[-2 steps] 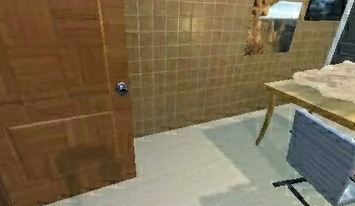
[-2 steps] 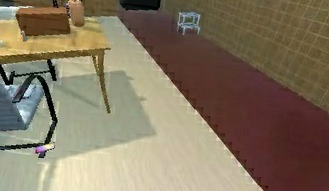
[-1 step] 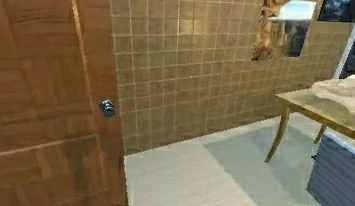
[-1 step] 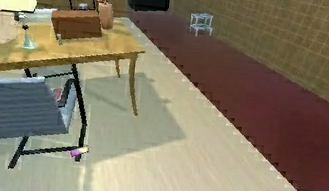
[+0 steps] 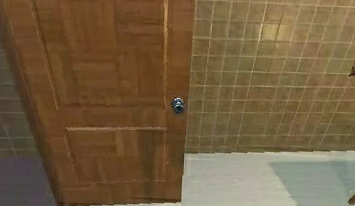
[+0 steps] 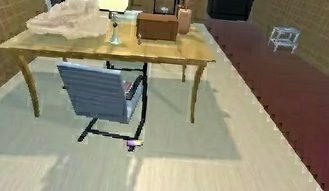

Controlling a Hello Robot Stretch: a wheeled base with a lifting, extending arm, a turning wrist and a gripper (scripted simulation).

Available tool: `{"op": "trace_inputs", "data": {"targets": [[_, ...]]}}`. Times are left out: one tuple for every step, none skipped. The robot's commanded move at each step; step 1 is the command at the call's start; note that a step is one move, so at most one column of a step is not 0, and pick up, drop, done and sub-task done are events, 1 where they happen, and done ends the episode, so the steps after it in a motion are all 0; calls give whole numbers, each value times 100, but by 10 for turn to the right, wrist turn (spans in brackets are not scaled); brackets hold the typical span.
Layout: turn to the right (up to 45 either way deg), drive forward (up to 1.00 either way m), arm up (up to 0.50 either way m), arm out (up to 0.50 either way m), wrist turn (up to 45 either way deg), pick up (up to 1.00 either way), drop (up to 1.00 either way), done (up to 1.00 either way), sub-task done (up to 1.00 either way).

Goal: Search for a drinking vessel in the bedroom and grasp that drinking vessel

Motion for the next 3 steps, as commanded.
{"op": "trace_inputs", "data": {"targets": [[0,45,0,0,0,0,0,0,0],[-450,0,0,0,0,0,0,0,0],[-210,0,0,0,0,0,0,0,0]]}}
